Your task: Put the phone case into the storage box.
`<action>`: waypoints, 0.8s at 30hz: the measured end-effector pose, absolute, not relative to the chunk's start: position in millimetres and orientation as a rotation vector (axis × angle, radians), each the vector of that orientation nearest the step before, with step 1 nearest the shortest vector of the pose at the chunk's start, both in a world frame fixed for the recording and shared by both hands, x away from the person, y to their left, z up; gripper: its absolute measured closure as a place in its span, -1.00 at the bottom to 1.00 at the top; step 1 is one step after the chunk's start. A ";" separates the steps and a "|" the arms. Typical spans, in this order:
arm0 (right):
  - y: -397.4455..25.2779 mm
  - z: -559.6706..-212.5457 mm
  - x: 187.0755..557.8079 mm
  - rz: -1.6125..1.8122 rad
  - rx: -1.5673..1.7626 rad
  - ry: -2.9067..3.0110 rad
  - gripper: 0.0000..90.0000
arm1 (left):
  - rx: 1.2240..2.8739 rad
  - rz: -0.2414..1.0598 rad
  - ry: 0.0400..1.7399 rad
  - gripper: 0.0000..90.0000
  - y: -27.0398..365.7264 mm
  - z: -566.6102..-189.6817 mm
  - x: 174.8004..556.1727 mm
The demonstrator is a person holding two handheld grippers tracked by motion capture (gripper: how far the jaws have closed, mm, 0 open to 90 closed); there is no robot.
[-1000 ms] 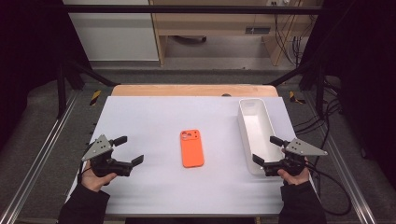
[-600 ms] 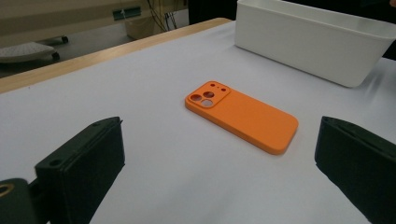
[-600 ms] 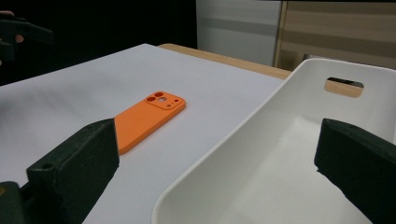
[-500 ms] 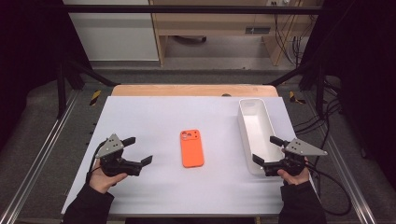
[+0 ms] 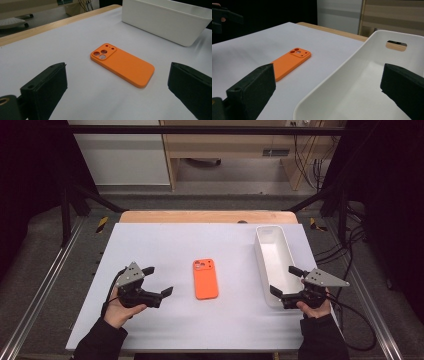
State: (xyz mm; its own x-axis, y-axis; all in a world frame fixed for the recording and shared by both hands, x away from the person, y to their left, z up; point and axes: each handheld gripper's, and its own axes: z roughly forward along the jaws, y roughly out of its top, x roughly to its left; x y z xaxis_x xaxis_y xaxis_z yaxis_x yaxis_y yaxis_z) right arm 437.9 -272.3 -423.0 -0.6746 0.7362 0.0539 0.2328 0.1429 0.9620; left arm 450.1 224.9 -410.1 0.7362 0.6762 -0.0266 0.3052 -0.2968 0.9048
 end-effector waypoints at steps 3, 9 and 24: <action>-272.1 -423.4 438.0 1.547 0.924 1.997 -0.99 | 1.911 0.448 0.743 -0.96 218.8 -406.7 452.0; -272.7 -422.8 437.6 1.550 0.929 1.988 -0.99 | 1.922 0.439 0.737 -0.94 210.0 -400.7 456.0; -273.0 -422.8 437.6 1.547 0.928 1.989 -0.99 | 1.967 0.459 0.717 -0.82 180.8 -398.3 465.6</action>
